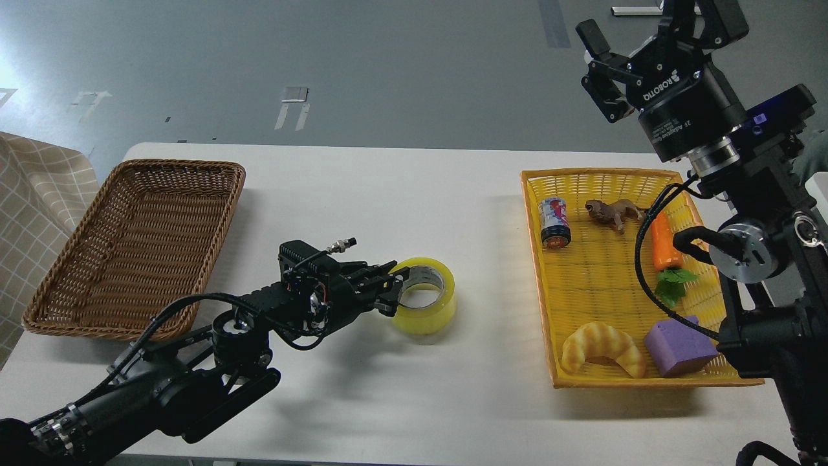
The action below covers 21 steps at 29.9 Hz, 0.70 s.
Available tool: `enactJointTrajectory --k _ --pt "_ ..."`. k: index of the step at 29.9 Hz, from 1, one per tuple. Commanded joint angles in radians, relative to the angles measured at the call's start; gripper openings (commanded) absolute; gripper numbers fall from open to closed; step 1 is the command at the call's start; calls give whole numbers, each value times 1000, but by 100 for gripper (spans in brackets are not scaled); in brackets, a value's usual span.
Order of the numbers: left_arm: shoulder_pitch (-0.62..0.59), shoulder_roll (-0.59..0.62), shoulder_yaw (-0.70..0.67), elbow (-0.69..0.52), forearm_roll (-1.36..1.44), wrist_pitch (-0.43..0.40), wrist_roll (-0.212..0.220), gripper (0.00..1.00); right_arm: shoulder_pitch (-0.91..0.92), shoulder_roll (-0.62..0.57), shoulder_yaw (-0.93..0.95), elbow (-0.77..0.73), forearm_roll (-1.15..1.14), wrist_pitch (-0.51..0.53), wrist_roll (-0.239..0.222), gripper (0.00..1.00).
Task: Place and transfer tape with both arms
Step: 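Close the left gripper on the tape roll's rim and lift, then carry the tape roll with the left gripper into the wicker basket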
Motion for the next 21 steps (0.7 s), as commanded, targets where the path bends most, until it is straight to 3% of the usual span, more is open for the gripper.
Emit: enactJointTrajectory --k 1,18,21 --pt "-12 18 -2 -6 0 2 -5 9 -1 0 0 -1 0 0 0 100" --pt "-55 225 -16 -119 0 3 -9 10 0 5 0 -1 2 2 0 100" --pt "-89 343 -17 -123 -57 16 -26 11 -1 5 -2 -1 2 3 0 100"
